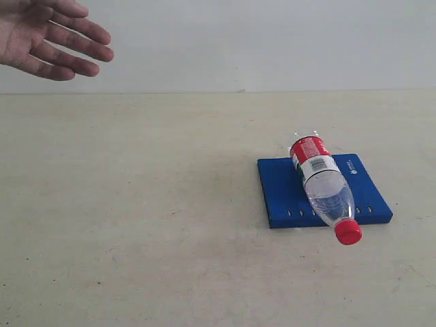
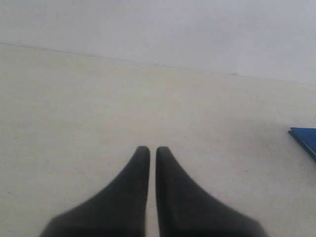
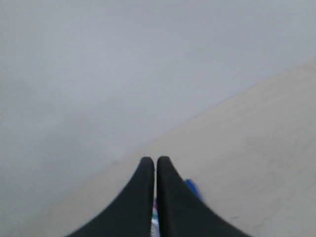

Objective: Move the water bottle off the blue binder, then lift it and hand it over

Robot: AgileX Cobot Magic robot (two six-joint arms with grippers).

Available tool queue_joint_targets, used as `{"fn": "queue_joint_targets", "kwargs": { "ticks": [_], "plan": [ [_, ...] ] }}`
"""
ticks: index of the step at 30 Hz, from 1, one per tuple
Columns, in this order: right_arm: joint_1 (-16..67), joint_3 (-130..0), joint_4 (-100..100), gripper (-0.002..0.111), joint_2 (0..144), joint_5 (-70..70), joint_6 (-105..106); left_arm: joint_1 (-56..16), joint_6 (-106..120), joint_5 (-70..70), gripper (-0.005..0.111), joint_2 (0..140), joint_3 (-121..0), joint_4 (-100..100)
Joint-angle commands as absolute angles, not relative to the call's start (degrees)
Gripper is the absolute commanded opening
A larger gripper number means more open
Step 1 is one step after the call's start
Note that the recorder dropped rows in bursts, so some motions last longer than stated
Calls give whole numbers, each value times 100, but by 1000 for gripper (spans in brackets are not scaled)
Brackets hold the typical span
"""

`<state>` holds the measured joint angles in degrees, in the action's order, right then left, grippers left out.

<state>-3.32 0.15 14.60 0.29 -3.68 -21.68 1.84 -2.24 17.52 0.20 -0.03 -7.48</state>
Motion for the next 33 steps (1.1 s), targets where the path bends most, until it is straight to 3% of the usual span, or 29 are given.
{"fn": "queue_joint_targets", "kwargs": {
  "ticks": [1, 4, 7, 9, 13, 16, 23, 26, 33],
  "plan": [
    [-348, 0, 3039, 0, 0, -464, -4185, 143, -194, 1692, 4, 0, 0, -778],
    [-348, 0, 3080, 0, 0, -33, -4067, 143, -194, 1692, 4, 0, 0, -778],
    [-348, -463, 2855, 4, 17, 1690, -2868, 143, -194, 1692, 4, 0, 0, -778],
    [-337, -1263, 2736, 8, 567, 791, -1781, 143, -194, 1692, 4, 0, 0, -778],
    [-217, -2562, 2553, 17, 2769, -3371, 546, 143, -194, 1692, 4, 0, 0, -778],
    [-205, -2807, 2831, 27, 4516, -4770, 2041, 143, -194, 1692, 4, 0, 0, -778],
    [-205, -3132, 4109, 68, 7158, -5219, 3482, 143, -194, 1692, 4, 0, 0, -778],
    [-205, -3407, 4874, 66, 7460, -5447, 3906, 143, -194, 1692, 4, 0, 0, -778],
    [-205, -3680, 5060, 66, 7860, -4340, 3970, 143, -194, 1692, 4, 0, 0, -778]
  ]
}}
